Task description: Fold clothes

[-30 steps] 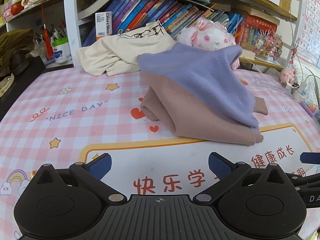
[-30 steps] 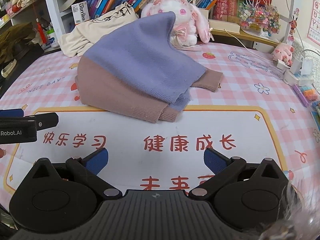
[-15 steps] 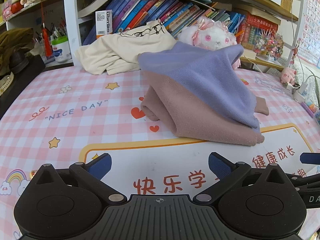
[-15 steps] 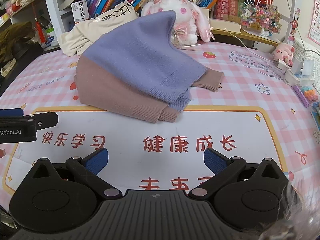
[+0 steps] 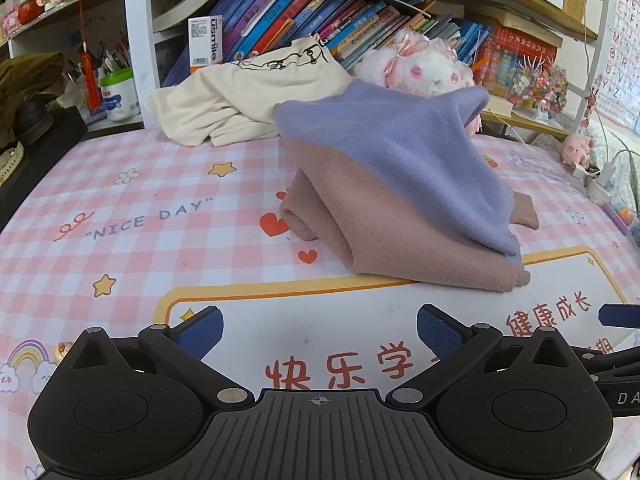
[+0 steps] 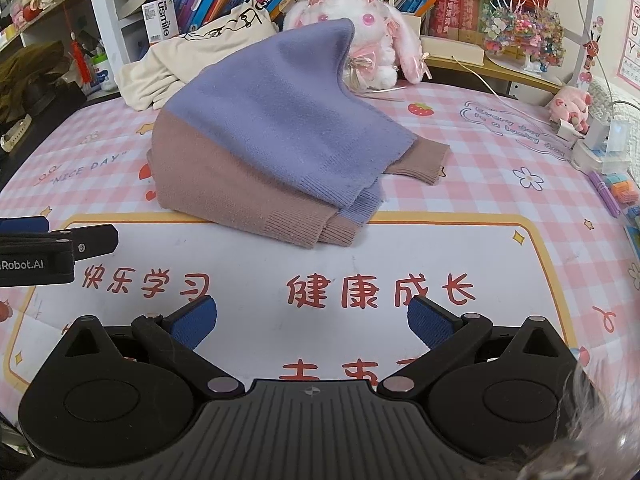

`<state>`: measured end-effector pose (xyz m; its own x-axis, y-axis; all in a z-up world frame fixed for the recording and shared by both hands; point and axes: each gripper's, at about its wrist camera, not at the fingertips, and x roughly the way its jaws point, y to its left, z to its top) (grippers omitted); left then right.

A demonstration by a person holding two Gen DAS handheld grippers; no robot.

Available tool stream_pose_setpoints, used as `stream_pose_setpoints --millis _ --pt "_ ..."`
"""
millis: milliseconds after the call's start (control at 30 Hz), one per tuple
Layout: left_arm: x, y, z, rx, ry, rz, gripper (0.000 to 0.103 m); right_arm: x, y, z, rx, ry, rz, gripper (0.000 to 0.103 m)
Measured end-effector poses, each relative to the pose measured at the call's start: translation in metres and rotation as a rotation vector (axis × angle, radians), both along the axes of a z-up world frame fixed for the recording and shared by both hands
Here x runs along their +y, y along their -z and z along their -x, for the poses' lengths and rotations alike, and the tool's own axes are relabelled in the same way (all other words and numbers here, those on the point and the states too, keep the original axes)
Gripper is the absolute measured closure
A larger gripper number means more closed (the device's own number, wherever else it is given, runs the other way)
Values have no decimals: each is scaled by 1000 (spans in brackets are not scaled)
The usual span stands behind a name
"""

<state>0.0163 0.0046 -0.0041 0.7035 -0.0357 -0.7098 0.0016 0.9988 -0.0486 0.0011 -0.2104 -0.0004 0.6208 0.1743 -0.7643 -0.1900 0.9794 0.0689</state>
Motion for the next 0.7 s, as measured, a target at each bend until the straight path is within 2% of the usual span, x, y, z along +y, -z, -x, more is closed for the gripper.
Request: stream_pose_setpoints --millis 700 --pt "3 3 -5 10 3 9 0 4 2 -3 9 -7 5 0"
